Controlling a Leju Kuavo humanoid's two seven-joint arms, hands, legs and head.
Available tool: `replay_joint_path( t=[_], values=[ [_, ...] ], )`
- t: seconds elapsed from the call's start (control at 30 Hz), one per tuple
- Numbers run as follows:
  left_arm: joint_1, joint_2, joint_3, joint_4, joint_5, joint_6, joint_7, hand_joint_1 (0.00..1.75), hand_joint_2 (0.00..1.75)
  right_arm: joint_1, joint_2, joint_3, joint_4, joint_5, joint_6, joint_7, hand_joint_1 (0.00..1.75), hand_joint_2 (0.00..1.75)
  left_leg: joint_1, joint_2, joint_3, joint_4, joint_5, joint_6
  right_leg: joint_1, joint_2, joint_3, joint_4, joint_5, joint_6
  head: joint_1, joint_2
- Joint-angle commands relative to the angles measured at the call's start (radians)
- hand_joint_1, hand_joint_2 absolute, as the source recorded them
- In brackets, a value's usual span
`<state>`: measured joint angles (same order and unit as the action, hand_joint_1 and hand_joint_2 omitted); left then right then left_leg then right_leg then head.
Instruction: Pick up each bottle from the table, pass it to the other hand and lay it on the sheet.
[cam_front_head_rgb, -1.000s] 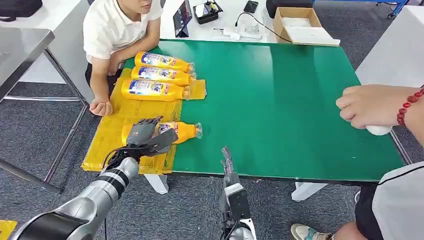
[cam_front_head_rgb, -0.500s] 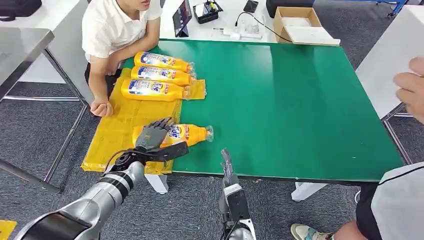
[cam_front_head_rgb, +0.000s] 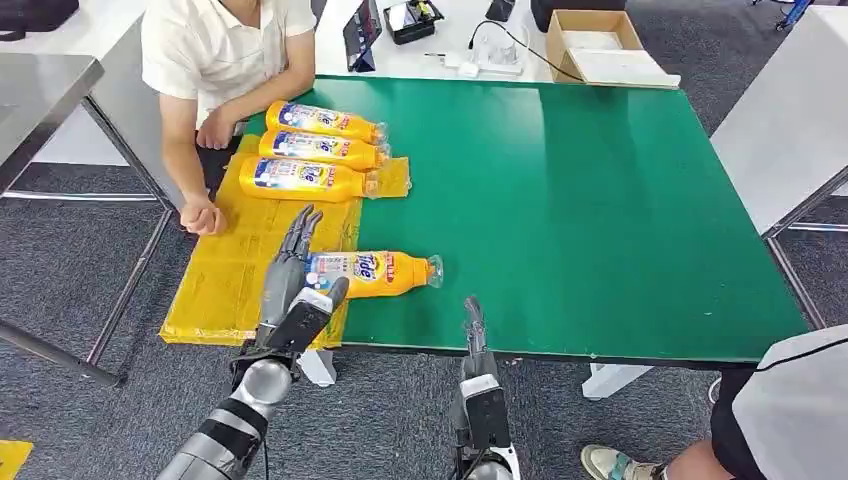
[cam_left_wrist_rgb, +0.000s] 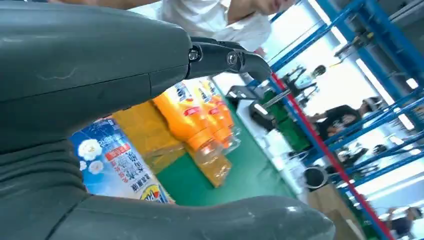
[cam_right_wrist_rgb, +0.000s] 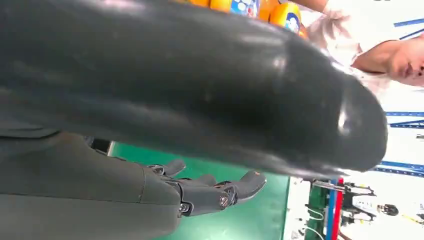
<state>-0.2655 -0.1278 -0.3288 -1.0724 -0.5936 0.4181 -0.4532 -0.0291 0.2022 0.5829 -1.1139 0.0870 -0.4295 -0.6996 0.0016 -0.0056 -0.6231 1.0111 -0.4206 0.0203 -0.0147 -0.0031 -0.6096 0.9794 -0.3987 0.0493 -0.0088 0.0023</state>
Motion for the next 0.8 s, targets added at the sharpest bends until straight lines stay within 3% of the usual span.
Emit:
replay_joint_path(
  t=[0.03,0.07,0.1,0.27,0.47,0.6,0.67,0.7,0.73,0.77,0.8],
  values=[
    [0.072,-0.013,0.027,-0.180,0.126,0.020,-0.054,0.00,0.00,-0.002,-0.051,0.045,-0.062,-0.006,-0.035,0.001,0.00,0.00,0.001,0.002,0.008,0.000,-0.004,-0.002,0.001,0.001,0.008,0.000,-0.003,-0.003,0.000,0.000],
    [0.098,-0.011,0.014,-0.234,0.177,0.015,-0.076,0.00,1.75,0.000,-0.058,0.054,-0.085,-0.006,-0.051,0.001,0.00,0.00,0.000,0.001,0.002,0.000,-0.001,-0.001,0.001,0.001,0.002,0.000,-0.001,-0.001,0.000,0.000],
    [0.122,-0.012,0.005,-0.286,0.240,-0.003,-0.077,0.00,1.75,0.000,-0.066,0.071,-0.108,0.002,-0.073,0.001,0.00,1.75,0.000,0.002,0.005,0.001,-0.003,-0.001,0.001,0.002,0.004,0.001,-0.002,-0.002,0.000,0.000],
    [0.182,-0.009,-0.023,-0.404,0.480,-0.102,-0.036,0.00,1.75,-0.006,-0.093,0.130,-0.170,0.036,-0.193,0.001,0.00,1.75,0.001,0.002,0.005,0.001,-0.004,-0.001,0.001,0.001,0.005,0.000,-0.003,-0.002,0.000,0.000],
    [0.185,-0.005,-0.034,-0.374,0.480,-0.104,-0.037,0.00,1.75,-0.006,-0.096,0.135,-0.177,0.035,-0.226,0.001,0.00,1.75,0.000,0.001,0.004,-0.001,-0.002,-0.001,0.000,0.001,0.003,0.000,-0.001,-0.002,0.000,0.000],
    [0.223,-0.007,-0.080,-0.362,0.473,-0.123,-0.032,0.00,1.75,0.046,-0.074,0.070,-0.283,0.175,-0.269,0.001,0.00,1.75,0.000,0.000,0.005,-0.001,-0.002,-0.001,0.001,0.000,0.005,-0.001,-0.002,-0.002,0.000,0.000],
    [0.255,0.002,-0.097,-0.372,0.456,-0.122,-0.016,0.00,1.75,0.058,-0.070,0.071,-0.265,0.142,-0.269,0.001,0.00,1.75,0.000,0.000,0.002,-0.001,-0.001,0.000,0.000,0.000,0.002,0.000,-0.001,-0.001,0.000,0.000],
    [0.260,0.002,-0.097,-0.375,0.455,-0.121,-0.016,0.00,1.75,0.055,-0.076,0.086,-0.257,0.108,-0.269,0.001,0.00,0.00,0.000,0.000,0.005,-0.001,-0.003,-0.001,0.000,0.000,0.005,-0.001,-0.003,-0.002,0.000,0.000],
    [0.278,-0.001,-0.092,-0.386,0.472,-0.128,-0.008,0.00,1.75,0.052,-0.085,0.097,-0.250,0.043,-0.269,0.001,0.00,0.00,0.000,0.001,0.007,-0.001,-0.004,-0.001,0.001,0.000,0.007,-0.001,-0.004,-0.002,0.000,0.000],
    [0.286,-0.002,-0.090,-0.394,0.477,-0.130,-0.007,0.00,1.75,0.053,-0.089,0.102,-0.237,0.009,-0.258,0.001,0.00,1.75,0.000,0.002,0.006,-0.002,-0.003,-0.001,0.000,0.001,0.005,-0.001,-0.002,-0.002,0.000,0.000],
    [0.289,-0.002,-0.089,-0.398,0.490,-0.140,-0.002,0.00,1.75,0.050,-0.098,0.113,-0.248,0.009,-0.269,0.001,0.00,1.75,0.001,0.002,0.008,-0.001,-0.004,-0.001,0.001,0.001,0.008,-0.001,-0.004,-0.002,0.000,0.000]
  ],
)
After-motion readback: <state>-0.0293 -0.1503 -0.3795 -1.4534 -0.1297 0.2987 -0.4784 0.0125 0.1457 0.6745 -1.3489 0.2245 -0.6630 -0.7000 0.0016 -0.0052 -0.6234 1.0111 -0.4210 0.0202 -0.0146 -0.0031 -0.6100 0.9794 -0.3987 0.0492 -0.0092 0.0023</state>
